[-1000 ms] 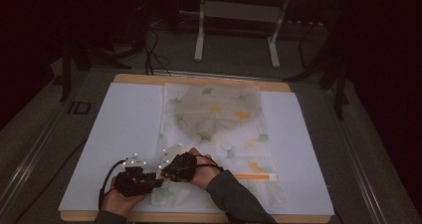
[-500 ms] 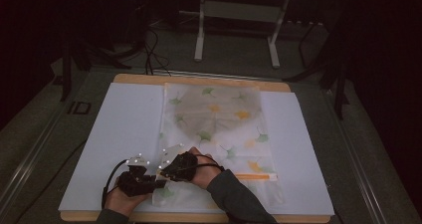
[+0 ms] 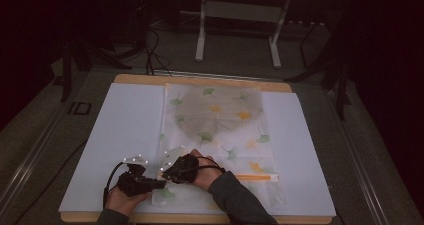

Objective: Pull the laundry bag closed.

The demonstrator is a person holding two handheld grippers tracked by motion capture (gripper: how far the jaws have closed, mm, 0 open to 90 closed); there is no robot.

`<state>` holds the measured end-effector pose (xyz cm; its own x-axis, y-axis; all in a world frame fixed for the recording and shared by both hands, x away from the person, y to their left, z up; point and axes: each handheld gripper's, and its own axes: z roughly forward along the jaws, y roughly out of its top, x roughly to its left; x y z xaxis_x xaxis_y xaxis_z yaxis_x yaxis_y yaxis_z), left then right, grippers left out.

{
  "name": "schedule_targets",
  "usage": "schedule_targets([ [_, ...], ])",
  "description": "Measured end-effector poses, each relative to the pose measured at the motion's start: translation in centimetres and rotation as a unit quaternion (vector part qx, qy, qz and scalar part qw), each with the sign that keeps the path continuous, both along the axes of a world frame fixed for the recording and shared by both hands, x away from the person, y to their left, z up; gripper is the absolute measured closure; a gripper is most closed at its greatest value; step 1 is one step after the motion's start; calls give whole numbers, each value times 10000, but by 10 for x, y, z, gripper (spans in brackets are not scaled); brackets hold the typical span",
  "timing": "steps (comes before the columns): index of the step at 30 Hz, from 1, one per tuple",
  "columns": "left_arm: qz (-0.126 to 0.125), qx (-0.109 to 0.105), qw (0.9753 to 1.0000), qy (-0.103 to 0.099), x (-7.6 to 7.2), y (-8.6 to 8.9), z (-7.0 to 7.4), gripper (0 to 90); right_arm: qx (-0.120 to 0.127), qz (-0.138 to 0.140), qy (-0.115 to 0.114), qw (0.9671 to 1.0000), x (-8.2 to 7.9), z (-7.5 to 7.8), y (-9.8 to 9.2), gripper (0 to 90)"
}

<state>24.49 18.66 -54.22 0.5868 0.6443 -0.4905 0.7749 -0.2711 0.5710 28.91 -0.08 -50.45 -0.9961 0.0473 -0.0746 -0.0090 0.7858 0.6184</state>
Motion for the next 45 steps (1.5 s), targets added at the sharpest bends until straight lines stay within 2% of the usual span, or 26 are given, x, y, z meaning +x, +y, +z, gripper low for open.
schedule_targets([
  [4, 10, -180, 9998, 51, 1, 3, -1, 883, 8, 1, 76, 10000, 1, -2, -2, 843],
  [8, 23, -197, 9998, 38, 1, 3, -1, 884, 24, -12, 212, 9998, 4, -7, -3, 844],
  [13, 16, -170, 9999, 18, 1, 3, -1, 884, 12, -37, 250, 9997, 4, -10, -4, 844],
  [28, 1, -126, 9999, -41, -1, 4, 1, 884, -98, -10, 199, 9998, 4, -13, -6, 861],
  [36, -18, -155, 9998, -78, -1, 4, 2, 884, -122, -41, 181, 9998, 4, -17, -5, 900],
  [42, -1, -197, 9998, -85, -2, 4, 2, 884, -170, -10, -43, 9998, 1, -14, -5, 900],
  [45, 1, -231, 9997, -96, -2, 5, 2, 884, -186, -17, -44, 9998, 0, -15, -6, 900],
])
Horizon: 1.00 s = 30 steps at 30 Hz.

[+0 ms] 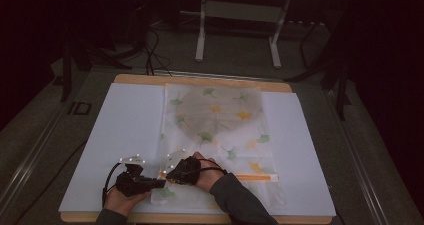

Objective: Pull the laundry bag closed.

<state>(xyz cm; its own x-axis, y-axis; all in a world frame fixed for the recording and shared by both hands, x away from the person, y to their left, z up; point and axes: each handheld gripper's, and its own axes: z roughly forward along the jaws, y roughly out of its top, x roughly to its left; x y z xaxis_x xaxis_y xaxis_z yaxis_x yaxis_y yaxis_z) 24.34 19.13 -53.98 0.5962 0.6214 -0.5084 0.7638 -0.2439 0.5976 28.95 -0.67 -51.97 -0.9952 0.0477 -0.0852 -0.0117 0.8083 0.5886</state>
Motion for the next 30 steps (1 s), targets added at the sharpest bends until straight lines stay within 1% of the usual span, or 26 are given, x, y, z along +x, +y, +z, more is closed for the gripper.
schedule_targets([
  [3, 10, -26, 10000, 15, 0, 1, -1, 884, -57, 6, -49, 10000, -1, -3, -1, 900],
  [6, 10, -46, 10000, 9, 0, 1, 0, 885, -41, -17, -28, 10000, -1, -4, -3, 900],
  [11, 33, -138, 9999, 8, 0, 4, 0, 884, -146, 23, -163, 9998, -3, -2, -4, 900],
  [15, 23, -164, 9999, -11, 1, 5, 1, 884, -183, 29, -229, 9996, -5, -1, -4, 900],
  [17, 56, -237, 9997, 13, 1, 7, 0, 884, -191, 28, -240, 9995, -5, -1, -4, 900],
  [22, 92, -261, 9996, -11, 1, 9, 1, 885, -213, 12, -259, 9994, -5, -3, -6, 900],
  [30, 113, -291, 9995, -11, 1, 12, 1, 884, -244, 9, -283, 9993, -5, -2, -7, 900],
])
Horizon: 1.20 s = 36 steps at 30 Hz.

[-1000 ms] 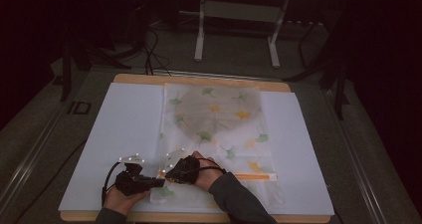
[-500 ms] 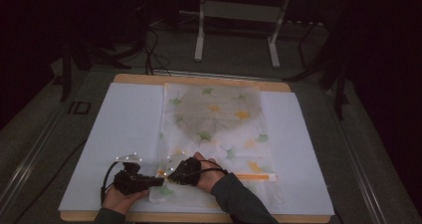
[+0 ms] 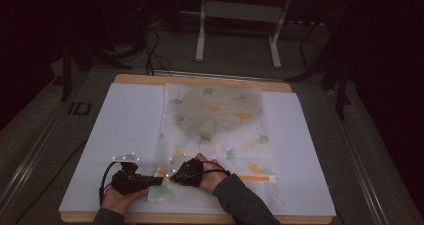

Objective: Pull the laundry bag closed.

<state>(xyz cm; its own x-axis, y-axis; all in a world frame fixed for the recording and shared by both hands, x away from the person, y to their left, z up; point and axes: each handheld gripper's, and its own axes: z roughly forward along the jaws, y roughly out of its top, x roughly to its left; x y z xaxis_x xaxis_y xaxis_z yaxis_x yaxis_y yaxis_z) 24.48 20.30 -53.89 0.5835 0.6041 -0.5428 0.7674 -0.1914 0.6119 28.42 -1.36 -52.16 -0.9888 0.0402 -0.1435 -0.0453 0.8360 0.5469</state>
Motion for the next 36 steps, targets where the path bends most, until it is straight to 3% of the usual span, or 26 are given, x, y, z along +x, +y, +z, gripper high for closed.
schedule_targets([
  [18, 22, -70, 10000, -14, -1, 3, 1, 884, -59, -21, -22, 10000, 0, -1, -8, 900],
  [36, 39, -53, 10000, -59, -3, 5, 4, 884, -219, 12, -188, 9996, -5, 1, -15, 900],
])
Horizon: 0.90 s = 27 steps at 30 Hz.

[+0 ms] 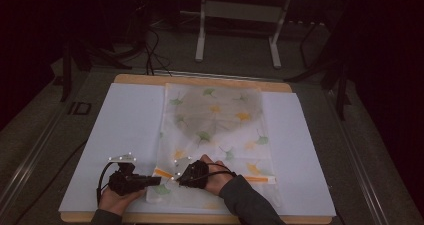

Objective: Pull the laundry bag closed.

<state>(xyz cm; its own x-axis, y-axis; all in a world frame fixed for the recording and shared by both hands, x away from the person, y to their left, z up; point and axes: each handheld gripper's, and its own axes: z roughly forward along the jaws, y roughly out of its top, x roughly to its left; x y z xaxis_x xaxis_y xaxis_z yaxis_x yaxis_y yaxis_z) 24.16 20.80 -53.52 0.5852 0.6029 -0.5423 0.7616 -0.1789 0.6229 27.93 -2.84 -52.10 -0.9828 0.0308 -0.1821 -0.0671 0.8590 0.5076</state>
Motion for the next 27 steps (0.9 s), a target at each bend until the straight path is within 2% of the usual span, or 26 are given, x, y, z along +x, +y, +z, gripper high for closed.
schedule_targets([
  [27, 77, -82, 9999, -39, -2, 3, 2, 884, -152, -33, -62, 9999, -1, 1, -19, 900],
])
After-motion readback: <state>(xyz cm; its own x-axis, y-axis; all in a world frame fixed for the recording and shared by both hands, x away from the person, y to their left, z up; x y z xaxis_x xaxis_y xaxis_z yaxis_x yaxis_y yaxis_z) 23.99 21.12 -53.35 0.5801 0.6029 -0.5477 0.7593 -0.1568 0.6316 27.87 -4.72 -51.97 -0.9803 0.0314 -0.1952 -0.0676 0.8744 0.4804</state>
